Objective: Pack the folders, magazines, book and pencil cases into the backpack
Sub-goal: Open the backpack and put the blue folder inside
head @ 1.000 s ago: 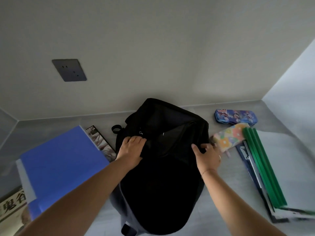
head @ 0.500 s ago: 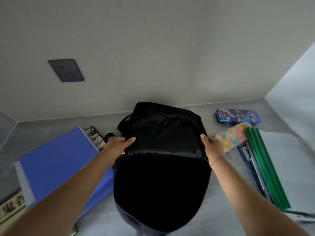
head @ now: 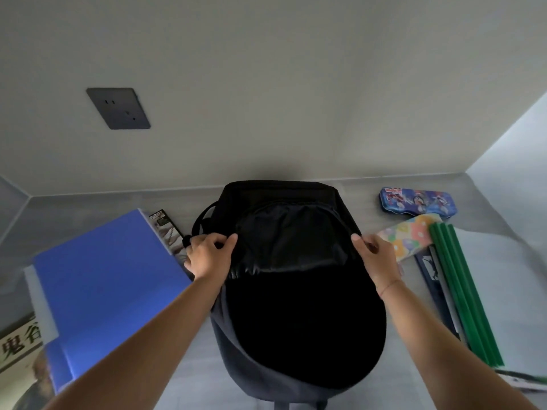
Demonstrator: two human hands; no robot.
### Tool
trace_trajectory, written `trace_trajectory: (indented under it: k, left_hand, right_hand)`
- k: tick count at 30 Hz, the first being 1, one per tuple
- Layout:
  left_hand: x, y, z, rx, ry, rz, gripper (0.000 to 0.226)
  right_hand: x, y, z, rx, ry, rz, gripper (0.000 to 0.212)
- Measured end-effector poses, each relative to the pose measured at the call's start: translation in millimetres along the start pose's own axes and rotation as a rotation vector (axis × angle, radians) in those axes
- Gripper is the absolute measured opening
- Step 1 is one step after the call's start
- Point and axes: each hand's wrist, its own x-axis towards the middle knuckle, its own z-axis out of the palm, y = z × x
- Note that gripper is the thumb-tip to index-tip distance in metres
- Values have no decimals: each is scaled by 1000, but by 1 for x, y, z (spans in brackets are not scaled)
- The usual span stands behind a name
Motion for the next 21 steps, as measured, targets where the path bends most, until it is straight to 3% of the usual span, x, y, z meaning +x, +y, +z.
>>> trace_trajectory:
  k: [2,6,12,16,18,21]
  left_hand:
    - [2,0,5,3,0,-40,23]
    - [1,5,12,-296,-150,-83,27]
    - [16,14,11,-459,-245,-135,28]
    - [29,15,5,-740,-315,-250,24]
    - [31,10,5,-728,-295,-261,25]
    - [23,-4,6,-493,-258,-223,42]
  right_hand:
    - [-6,8,-3,-21,-20,10,41]
    - [-11,13,1,-21,-21,26,21]
    - [7,-12,-4,12,76,-54,23]
    - [19,-20,-4,110,46,-48,26]
    - [22,-18,0,179,-28,31,31]
    - [19,-13,0,216,-109,118,49]
